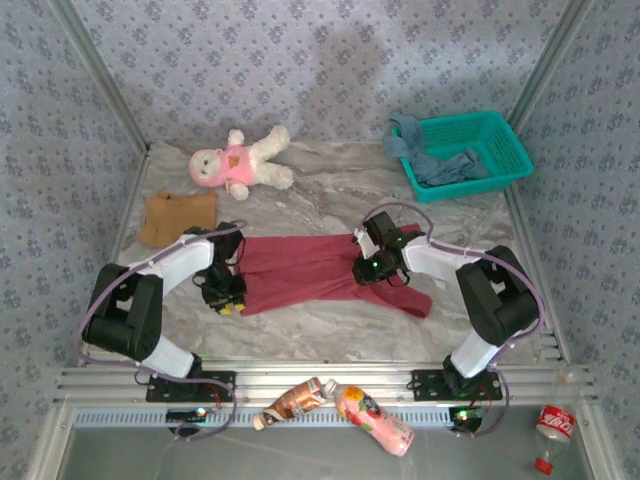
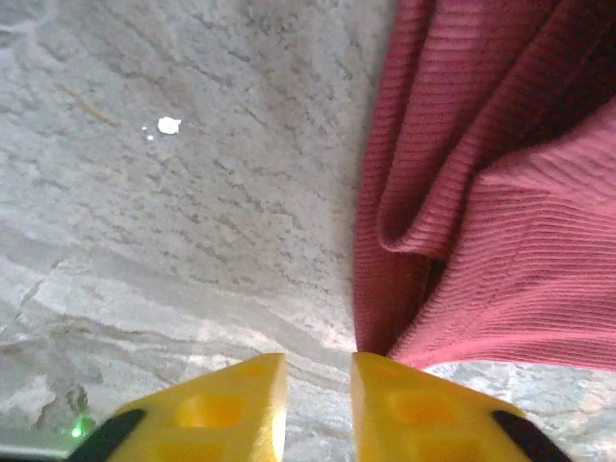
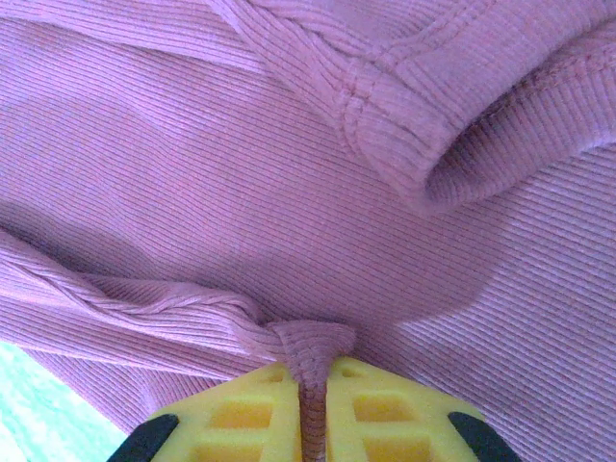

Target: Fold and stack the tank tops

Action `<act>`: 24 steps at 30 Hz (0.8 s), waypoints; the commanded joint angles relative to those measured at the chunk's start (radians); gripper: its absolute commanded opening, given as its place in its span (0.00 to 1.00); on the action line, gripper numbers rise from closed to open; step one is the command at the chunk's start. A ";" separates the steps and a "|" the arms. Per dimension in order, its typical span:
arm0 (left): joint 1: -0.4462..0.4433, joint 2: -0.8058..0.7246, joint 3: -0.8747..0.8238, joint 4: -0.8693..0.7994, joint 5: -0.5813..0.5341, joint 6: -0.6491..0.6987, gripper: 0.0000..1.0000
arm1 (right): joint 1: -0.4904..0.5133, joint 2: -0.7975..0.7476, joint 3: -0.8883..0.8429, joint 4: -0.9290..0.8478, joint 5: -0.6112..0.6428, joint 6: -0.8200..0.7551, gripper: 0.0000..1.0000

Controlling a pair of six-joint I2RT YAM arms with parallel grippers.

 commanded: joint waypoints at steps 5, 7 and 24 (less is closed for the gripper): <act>0.036 0.000 0.112 0.022 0.019 0.009 0.34 | 0.007 -0.019 0.005 -0.001 -0.021 0.012 0.12; 0.041 0.040 0.130 0.047 0.024 0.016 0.35 | 0.007 -0.017 0.007 0.001 -0.022 0.015 0.12; 0.038 0.157 0.148 0.154 0.086 0.036 0.28 | 0.009 -0.022 0.005 -0.004 -0.017 0.017 0.12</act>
